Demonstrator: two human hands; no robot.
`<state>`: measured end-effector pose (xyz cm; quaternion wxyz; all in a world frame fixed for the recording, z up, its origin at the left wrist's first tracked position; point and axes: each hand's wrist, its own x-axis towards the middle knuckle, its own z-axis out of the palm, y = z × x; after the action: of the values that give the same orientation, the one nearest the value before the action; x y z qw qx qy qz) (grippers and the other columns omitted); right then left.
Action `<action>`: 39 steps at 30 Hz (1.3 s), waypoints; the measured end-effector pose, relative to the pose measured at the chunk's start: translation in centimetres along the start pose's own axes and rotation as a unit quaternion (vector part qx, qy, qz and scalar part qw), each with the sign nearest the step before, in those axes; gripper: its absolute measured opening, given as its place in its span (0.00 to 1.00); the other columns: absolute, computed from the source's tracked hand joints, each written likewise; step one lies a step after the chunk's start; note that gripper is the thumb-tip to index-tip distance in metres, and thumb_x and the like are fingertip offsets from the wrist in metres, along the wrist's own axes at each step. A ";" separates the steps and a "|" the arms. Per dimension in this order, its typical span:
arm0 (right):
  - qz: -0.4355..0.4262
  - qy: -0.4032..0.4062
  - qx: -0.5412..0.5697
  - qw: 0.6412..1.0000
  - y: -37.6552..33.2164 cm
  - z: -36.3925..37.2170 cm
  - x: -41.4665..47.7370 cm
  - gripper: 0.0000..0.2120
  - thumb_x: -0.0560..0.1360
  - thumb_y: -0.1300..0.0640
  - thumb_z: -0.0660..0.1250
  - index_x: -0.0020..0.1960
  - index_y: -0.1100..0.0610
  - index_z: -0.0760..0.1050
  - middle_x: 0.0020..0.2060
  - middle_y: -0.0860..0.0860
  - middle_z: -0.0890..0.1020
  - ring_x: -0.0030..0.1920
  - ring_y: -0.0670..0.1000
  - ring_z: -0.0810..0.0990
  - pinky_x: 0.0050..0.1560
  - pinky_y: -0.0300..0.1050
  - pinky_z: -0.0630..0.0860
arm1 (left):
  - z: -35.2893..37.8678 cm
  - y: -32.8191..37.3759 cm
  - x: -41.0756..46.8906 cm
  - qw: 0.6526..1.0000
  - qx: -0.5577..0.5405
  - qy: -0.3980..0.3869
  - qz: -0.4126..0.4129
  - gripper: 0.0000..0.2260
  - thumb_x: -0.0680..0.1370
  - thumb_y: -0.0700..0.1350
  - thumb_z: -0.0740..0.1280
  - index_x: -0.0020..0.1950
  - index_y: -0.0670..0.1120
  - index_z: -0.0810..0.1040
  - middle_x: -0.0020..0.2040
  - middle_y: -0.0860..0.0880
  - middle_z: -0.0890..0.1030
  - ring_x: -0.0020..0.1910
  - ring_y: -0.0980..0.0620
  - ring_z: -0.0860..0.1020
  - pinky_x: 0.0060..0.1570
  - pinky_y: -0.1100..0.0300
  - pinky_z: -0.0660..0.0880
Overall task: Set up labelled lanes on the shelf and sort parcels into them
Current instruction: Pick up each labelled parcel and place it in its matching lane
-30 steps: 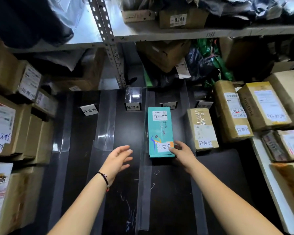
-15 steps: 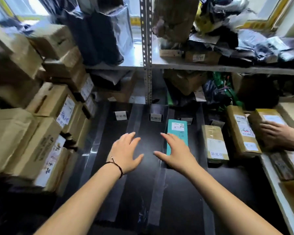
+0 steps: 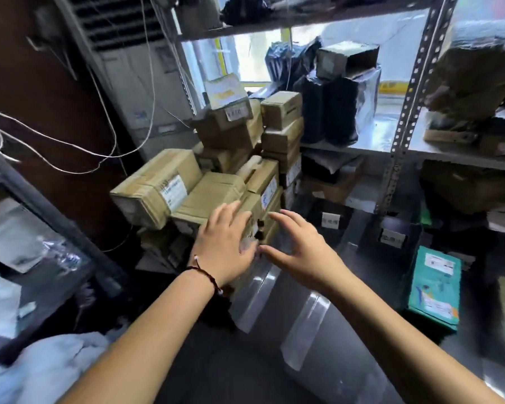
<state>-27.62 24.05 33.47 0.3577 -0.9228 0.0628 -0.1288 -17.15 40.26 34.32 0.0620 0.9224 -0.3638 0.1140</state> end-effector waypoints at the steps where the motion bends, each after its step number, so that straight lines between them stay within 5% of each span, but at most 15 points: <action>1: -0.008 0.000 0.008 1.000 -1.1 0.6 0.7 0.34 0.76 0.37 0.68 0.78 0.46 0.63 0.77 0.45 0.64 0.77 0.49 0.61 0.76 0.51 0.62 | -0.5 -1.6 -0.2 1.000 0.000 -0.003 -0.019 0.28 0.74 0.59 0.62 0.72 0.48 0.72 0.76 0.45 0.66 0.75 0.42 0.64 0.71 0.46 0.64; 10: -0.036 -0.035 -0.031 0.998 -7.7 7.9 9.5 0.34 0.78 0.39 0.67 0.79 0.47 0.61 0.77 0.46 0.65 0.76 0.49 0.64 0.74 0.49 0.64 | -1.5 -18.4 2.6 0.987 -0.068 0.027 -0.146 0.33 0.73 0.66 0.64 0.74 0.50 0.68 0.77 0.45 0.62 0.75 0.41 0.59 0.73 0.48 0.59; 17: -0.003 0.002 -0.024 1.000 -11.8 13.5 16.2 0.31 0.79 0.40 0.66 0.78 0.46 0.62 0.75 0.43 0.66 0.74 0.45 0.65 0.74 0.45 0.65 | -0.5 -28.0 7.0 0.979 -0.035 -0.065 -0.189 0.50 0.64 0.81 0.53 0.79 0.56 0.52 0.80 0.50 0.50 0.78 0.42 0.52 0.73 0.43 0.56; 24: 0.054 0.021 0.008 0.998 -13.5 15.5 17.8 0.30 0.79 0.41 0.66 0.78 0.44 0.62 0.74 0.41 0.66 0.73 0.42 0.66 0.72 0.40 0.64 | -1.1 -31.5 8.3 0.975 -0.161 -0.017 -0.150 0.44 0.62 0.76 0.56 0.74 0.55 0.67 0.72 0.52 0.64 0.67 0.42 0.67 0.69 0.52 0.66; 33: 0.056 0.027 0.029 0.998 -15.7 14.7 19.4 0.28 0.80 0.43 0.66 0.77 0.44 0.63 0.74 0.41 0.68 0.70 0.41 0.68 0.70 0.39 0.67 | -2.6 -32.9 7.4 0.853 -0.457 0.130 -0.216 0.37 0.63 0.71 0.61 0.64 0.51 0.79 0.62 0.52 0.69 0.59 0.56 0.73 0.63 0.62 0.66; 36: 0.066 0.033 0.074 0.995 -16.7 14.9 20.2 0.28 0.81 0.41 0.63 0.78 0.44 0.62 0.74 0.42 0.69 0.70 0.43 0.71 0.67 0.40 0.70 | -2.3 -32.8 7.5 0.818 -0.484 0.196 -0.240 0.28 0.69 0.72 0.62 0.59 0.55 0.81 0.61 0.51 0.77 0.60 0.51 0.77 0.65 0.50 0.72; 38: 0.080 0.024 0.127 0.988 -17.1 15.1 20.8 0.26 0.81 0.41 0.61 0.77 0.44 0.62 0.72 0.44 0.72 0.65 0.43 0.75 0.58 0.35 0.73 | -2.5 -32.7 7.8 0.716 -0.612 0.210 -0.261 0.27 0.71 0.71 0.65 0.61 0.54 0.82 0.60 0.49 0.82 0.61 0.47 0.79 0.65 0.42 0.73; 39: 0.087 0.019 0.162 0.983 -17.2 15.1 21.0 0.24 0.82 0.42 0.61 0.76 0.45 0.63 0.71 0.45 0.73 0.63 0.43 0.76 0.54 0.32 0.73 | -2.9 -32.1 7.9 0.623 -0.703 0.204 -0.278 0.27 0.72 0.70 0.65 0.62 0.53 0.82 0.60 0.48 0.83 0.61 0.46 0.80 0.63 0.41 0.74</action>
<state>-2.77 42.05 38.37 0.5109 -0.8412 0.1279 -0.1227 9.97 58.99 38.12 0.7926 0.6085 -0.0379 -0.0141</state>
